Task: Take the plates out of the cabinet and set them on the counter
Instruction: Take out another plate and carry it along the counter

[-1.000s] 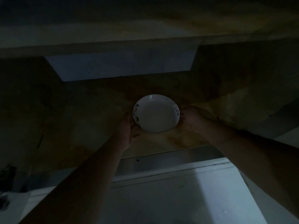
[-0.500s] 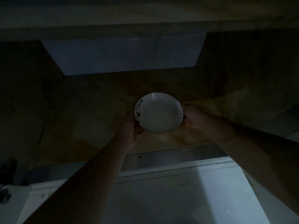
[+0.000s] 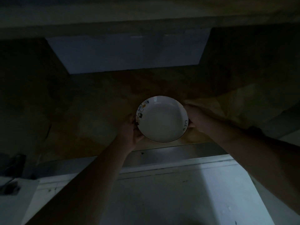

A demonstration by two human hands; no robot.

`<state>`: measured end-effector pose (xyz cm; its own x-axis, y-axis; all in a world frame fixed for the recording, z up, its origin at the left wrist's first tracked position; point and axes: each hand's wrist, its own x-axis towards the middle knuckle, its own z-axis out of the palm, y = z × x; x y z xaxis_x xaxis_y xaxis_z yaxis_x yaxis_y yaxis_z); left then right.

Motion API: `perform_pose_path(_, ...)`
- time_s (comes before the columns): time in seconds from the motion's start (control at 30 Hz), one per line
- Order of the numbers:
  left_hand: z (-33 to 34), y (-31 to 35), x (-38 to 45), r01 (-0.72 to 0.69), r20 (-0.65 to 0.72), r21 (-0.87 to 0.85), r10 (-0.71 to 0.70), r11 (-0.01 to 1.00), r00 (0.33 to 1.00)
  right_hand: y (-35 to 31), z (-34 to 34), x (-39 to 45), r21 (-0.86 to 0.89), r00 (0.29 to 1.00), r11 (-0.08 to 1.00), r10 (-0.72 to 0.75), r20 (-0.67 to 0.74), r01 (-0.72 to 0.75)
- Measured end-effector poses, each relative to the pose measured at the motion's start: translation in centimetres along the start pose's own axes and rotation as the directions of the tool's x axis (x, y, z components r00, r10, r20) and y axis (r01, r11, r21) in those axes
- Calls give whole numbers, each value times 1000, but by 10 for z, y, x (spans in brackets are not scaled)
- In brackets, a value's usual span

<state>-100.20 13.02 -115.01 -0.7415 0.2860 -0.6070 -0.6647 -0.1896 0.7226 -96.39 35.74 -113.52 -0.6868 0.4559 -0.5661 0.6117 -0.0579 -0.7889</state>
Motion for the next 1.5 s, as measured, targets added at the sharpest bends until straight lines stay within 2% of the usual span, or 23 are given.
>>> perform_pose_path(0.13,-13,-6,-13,-16,-7,53,17,998,1000,0,-2,-8,20,1000,999,29,-5,-29)
perform_pose_path(0.3,-27,-4,-28,-82,-100,68,89,994,991,9,4,-20,37,1000,999,4,31,-5)
perform_pose_path(0.47,-37,6,-69,-77,-146,94,90,993,985,8,1,-58,61,991,998,-11,134,3)
perform_pose_path(0.63,-44,15,-134,-47,-133,91,59,995,989,-4,-17,-126,44,965,999,9,261,-21)
perform_pose_path(0.83,-29,23,-249,45,-216,-7,-45,999,975,-42,-39,-225,-81,958,992,119,260,-101)
perform_pose_path(1.0,-22,50,-365,65,-276,-52,-77,996,958,-79,-56,-336,-81,956,984,171,238,-156)
perform_pose_path(1.17,-17,91,-490,103,-229,-21,-105,994,968,-113,-84,-465,-40,939,981,192,287,-189)
perform_pose_path(1.5,-6,185,-718,30,-167,36,-23,999,986,-181,-125,-695,113,928,972,158,338,-206)
